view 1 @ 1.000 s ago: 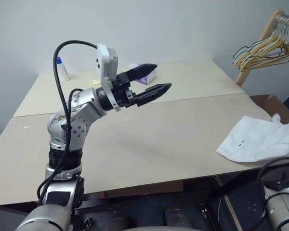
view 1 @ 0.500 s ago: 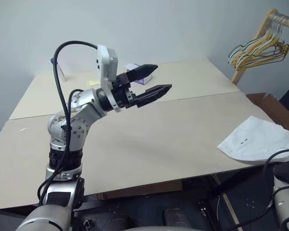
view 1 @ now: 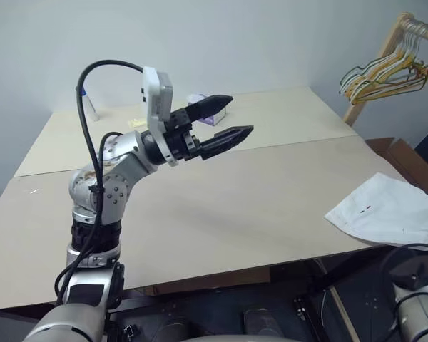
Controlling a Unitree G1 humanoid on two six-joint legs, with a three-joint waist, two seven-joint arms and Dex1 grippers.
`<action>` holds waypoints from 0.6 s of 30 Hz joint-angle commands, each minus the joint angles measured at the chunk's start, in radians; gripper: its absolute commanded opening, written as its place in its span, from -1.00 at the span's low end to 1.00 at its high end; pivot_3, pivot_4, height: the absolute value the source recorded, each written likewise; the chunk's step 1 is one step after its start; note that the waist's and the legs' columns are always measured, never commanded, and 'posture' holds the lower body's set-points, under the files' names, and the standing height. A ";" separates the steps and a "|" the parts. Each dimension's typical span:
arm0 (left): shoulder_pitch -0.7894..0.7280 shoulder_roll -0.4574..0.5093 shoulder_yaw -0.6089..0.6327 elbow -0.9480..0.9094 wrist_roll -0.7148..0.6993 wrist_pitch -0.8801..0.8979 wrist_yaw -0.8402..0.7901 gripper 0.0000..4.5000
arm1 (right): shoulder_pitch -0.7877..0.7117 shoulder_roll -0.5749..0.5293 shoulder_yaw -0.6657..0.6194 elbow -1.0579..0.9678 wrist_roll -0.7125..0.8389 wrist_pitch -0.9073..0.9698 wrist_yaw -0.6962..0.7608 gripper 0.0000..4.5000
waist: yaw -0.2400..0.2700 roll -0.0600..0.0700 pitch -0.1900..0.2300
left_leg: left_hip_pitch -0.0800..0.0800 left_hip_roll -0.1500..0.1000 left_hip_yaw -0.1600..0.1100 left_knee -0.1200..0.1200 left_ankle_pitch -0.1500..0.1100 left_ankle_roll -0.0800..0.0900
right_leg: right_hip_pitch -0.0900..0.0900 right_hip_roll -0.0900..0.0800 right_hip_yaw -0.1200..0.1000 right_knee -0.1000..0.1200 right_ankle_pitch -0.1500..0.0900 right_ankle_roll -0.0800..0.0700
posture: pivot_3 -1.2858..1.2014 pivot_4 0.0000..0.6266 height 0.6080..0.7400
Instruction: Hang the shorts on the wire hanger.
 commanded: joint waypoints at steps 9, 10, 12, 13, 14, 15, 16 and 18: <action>-0.020 0.034 0.024 0.001 -0.004 -0.023 -0.013 1.00 | 0.364 0.158 0.290 -0.262 -0.138 -0.721 -0.111 0.99 | -0.001 0.000 0.000 | 0.000 0.000 0.001 -0.003 0.000 0.000 | -0.001 0.000 0.002 -0.005 0.002 0.002 | -0.10 -0.99 1.00; -0.021 0.038 0.023 0.004 -0.002 -0.025 -0.017 1.00 | 0.383 0.176 0.297 -0.271 -0.137 -0.814 -0.130 0.99 | -0.002 0.000 0.000 | 0.000 0.000 0.001 -0.003 0.000 0.000 | -0.001 0.000 0.002 -0.005 0.002 0.002 | -0.10 -0.99 1.00; -0.012 0.043 0.022 0.011 0.018 -0.045 -0.019 1.00 | 0.449 0.183 0.348 -0.275 -0.181 -1.001 -0.161 0.99 | -0.006 0.000 0.000 | 0.000 0.000 0.002 -0.003 0.000 0.000 | -0.001 0.000 0.003 -0.005 0.002 0.002 | -0.11 -0.99 1.00; 0.000 0.046 0.019 0.015 0.039 -0.061 -0.015 1.00 | 0.475 0.187 0.375 -0.281 -0.192 -1.071 -0.160 0.99 | -0.006 0.000 0.000 | 0.001 0.000 0.003 -0.004 0.000 0.000 | -0.001 0.000 0.004 -0.005 0.002 0.002 | -0.11 -0.99 1.00; 0.011 0.050 0.018 0.018 0.055 -0.076 -0.013 1.00 | 0.493 0.189 0.396 -0.288 -0.199 -1.118 -0.159 0.99 | -0.009 0.000 0.000 | 0.001 0.000 0.003 -0.004 0.000 0.000 | -0.001 0.000 0.004 -0.005 0.002 0.002 | -0.10 -0.99 1.00; 0.027 0.055 0.018 0.022 0.071 -0.091 -0.012 1.00 | 0.508 0.190 0.415 -0.297 -0.194 -1.171 -0.145 0.99 | -0.014 0.000 0.000 | 0.002 0.000 0.003 -0.004 0.000 0.000 | 0.000 0.000 0.004 -0.005 0.003 0.002 | -0.10 -0.99 1.00; 0.043 0.062 0.021 0.023 0.082 -0.098 -0.010 1.00 | 0.515 0.192 0.432 -0.316 -0.172 -1.203 -0.117 0.99 | -0.017 0.000 0.000 | 0.003 0.000 0.004 -0.004 0.000 0.000 | 0.001 0.000 0.005 -0.005 0.003 0.002 | -0.10 -0.99 1.00; 0.079 0.088 0.021 0.022 0.104 -0.105 -0.009 1.00 | 0.520 0.181 0.481 -0.375 -0.084 -1.235 -0.004 0.99 | -0.026 0.000 0.000 | 0.005 0.001 0.005 -0.005 0.000 0.000 | 0.002 0.001 0.006 -0.005 0.003 0.002 | -0.09 -0.99 1.00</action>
